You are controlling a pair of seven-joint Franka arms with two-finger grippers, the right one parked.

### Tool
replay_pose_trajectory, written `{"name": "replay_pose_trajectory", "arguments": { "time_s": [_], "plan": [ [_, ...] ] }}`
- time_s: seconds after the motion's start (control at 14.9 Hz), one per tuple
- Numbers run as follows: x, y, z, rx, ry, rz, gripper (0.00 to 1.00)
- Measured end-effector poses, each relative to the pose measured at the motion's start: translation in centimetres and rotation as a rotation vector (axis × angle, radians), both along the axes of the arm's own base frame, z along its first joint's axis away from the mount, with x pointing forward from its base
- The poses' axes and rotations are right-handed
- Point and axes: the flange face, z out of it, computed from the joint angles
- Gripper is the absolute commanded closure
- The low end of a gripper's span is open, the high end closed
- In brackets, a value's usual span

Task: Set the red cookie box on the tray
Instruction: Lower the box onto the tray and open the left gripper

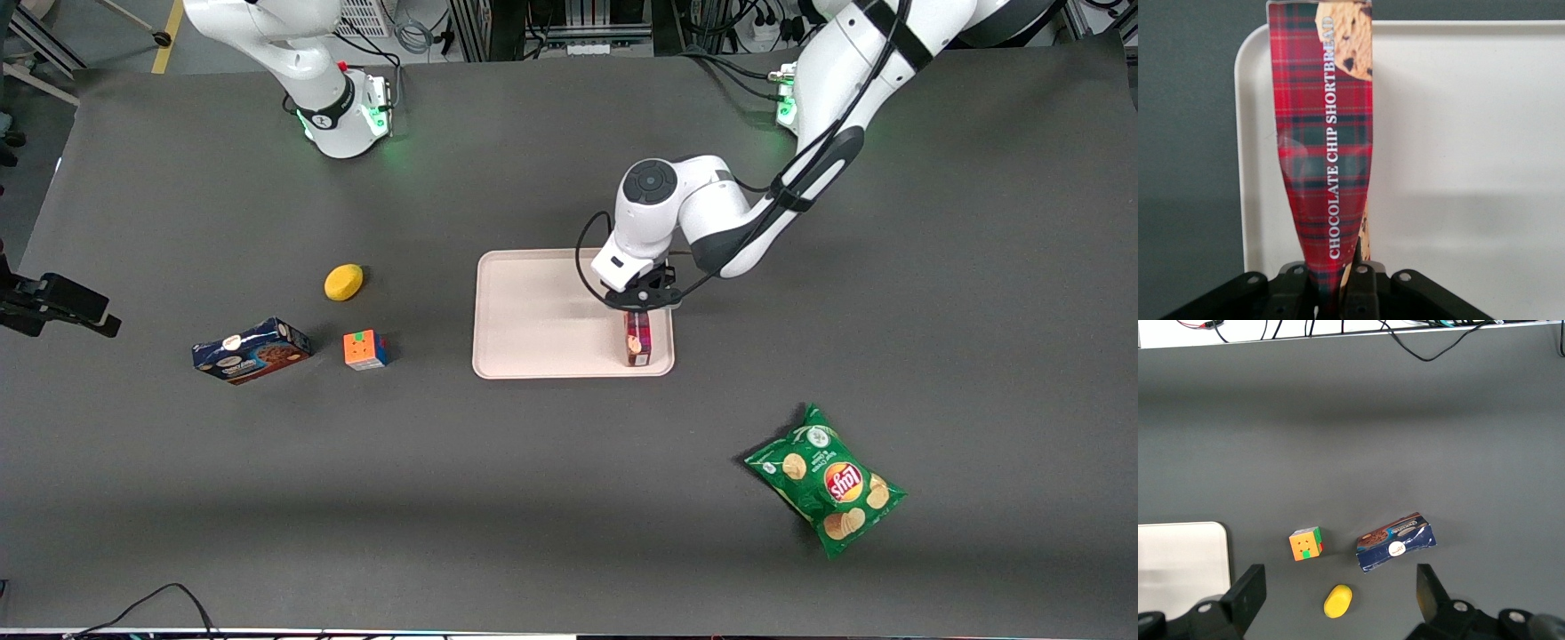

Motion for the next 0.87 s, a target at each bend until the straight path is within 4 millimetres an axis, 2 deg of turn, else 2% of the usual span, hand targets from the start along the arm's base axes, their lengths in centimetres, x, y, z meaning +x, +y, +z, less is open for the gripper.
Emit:
{"name": "replay_pose_trajectory", "arguments": {
  "time_s": [0.07, 0.13, 0.87],
  "plan": [
    [0.02, -0.04, 0.06, 0.000, -0.003, -0.003, 0.16],
    [0.02, -0.05, 0.06, 0.000, -0.005, -0.002, 0.00],
    [0.48, 0.16, 0.01, 0.002, -0.012, 0.014, 0.00]
  ]
}}
